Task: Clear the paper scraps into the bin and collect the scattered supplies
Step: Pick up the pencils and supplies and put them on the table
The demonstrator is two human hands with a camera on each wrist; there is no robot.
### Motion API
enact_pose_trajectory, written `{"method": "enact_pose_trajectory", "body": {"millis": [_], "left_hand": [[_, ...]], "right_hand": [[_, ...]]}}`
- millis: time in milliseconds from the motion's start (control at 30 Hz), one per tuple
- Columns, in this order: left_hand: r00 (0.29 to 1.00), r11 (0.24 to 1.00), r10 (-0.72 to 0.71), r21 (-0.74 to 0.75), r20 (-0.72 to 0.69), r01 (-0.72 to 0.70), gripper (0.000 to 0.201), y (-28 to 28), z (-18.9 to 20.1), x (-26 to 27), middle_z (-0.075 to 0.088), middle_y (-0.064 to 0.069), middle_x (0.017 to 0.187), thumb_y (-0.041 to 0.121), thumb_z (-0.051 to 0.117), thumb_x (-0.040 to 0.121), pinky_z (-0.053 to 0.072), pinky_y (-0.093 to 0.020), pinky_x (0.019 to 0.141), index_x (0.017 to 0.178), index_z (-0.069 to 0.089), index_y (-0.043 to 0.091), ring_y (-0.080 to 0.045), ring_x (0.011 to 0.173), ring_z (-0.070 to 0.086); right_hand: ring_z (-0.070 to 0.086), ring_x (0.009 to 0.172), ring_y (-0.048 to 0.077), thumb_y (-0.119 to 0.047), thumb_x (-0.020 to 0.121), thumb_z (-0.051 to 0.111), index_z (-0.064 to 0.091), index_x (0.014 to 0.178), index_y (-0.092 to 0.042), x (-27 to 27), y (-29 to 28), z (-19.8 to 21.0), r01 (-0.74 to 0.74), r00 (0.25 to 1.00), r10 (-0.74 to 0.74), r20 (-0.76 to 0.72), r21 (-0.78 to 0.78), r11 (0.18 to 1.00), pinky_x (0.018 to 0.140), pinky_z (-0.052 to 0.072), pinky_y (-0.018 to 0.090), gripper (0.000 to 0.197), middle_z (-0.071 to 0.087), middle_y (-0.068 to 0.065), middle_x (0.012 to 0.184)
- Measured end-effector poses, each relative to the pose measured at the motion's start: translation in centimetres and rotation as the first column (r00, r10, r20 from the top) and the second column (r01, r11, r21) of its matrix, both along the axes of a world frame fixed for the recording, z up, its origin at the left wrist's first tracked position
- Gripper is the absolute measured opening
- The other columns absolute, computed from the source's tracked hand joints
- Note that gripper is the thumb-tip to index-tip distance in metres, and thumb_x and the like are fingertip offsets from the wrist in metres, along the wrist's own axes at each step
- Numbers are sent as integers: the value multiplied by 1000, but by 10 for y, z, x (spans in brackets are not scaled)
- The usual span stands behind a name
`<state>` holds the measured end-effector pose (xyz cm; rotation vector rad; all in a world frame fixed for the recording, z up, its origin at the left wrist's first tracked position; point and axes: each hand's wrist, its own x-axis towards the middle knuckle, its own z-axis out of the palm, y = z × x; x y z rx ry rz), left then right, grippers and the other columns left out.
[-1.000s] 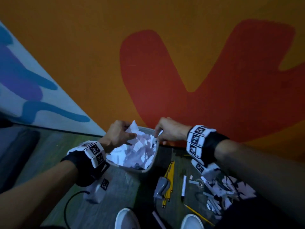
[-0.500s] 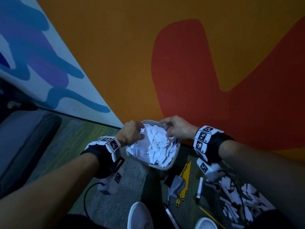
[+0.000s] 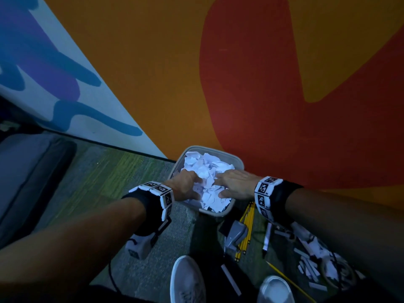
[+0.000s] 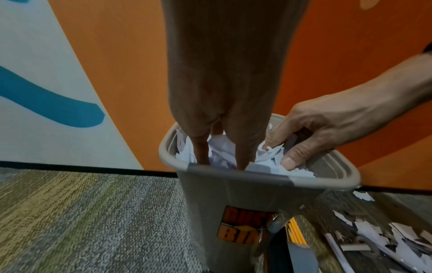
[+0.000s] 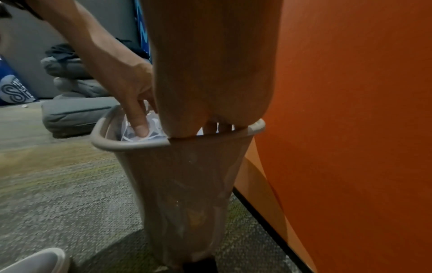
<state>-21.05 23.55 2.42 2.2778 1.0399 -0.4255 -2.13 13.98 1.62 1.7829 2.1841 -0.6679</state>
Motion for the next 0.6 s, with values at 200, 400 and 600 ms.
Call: {"method": "enact_pose_trajectory", "body": {"millis": [200, 400, 600], "left_hand": [[997, 999, -34, 3, -73, 34, 62, 5, -19, 8, 63, -7, 132, 35, 86, 76, 49, -33, 100, 130, 64, 14, -23, 118, 60], [991, 996, -89, 17, -101, 91, 64, 14, 2, 15, 58, -5, 137, 37, 84, 77, 49, -37, 100, 133, 60, 16, -24, 122, 57], [975, 975, -179, 111, -130, 193, 60, 14, 52, 26, 63, -4, 128, 33, 82, 80, 53, -32, 82, 133, 60, 16, -18, 95, 61]], "right_hand": [[62, 81, 28, -44, 88, 58, 56, 80, -16, -13, 15, -8, 24, 994, -22, 103, -23, 999, 81, 48, 39, 29, 64, 5, 82], [59, 76, 29, -41, 86, 62, 58, 84, -11, -9, 18, -4, 103, 995, -104, -8, -70, 992, 68, 46, 37, 31, 63, 7, 80], [63, 98, 25, -36, 82, 72, 63, 121, -24, 12, 5, 34, 149, 971, -140, -192, 34, 988, 84, 53, 43, 42, 69, 6, 111]]}}
